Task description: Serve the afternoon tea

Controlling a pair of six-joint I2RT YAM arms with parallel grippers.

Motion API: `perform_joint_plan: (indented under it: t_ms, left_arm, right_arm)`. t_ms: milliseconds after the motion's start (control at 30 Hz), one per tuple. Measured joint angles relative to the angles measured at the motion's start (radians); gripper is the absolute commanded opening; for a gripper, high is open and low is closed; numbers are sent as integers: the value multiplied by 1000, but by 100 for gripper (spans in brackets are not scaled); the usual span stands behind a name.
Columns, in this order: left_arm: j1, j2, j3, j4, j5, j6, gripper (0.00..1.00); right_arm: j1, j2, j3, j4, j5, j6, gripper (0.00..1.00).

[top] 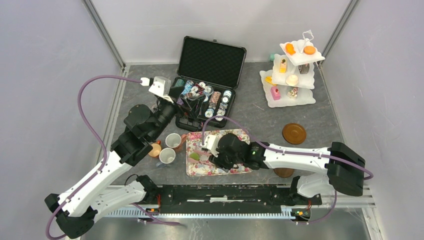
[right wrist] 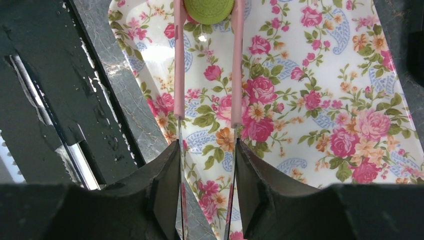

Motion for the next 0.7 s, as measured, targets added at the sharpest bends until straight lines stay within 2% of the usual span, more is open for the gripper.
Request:
perform_joint_plan:
  t_ms: [333, 533, 700]
  left_arm:
    - [0, 3, 0, 0, 2, 0, 100]
    - [0, 3, 0, 0, 2, 0, 100]
    - [0, 3, 0, 0, 2, 0, 100]
  right_arm:
    - [4, -73, -2, -7, 72, -1, 23]
    - [-12, -226, -31, -29, 180, -1, 16]
    - [-112, -374, -34, -78, 291, -13, 15]
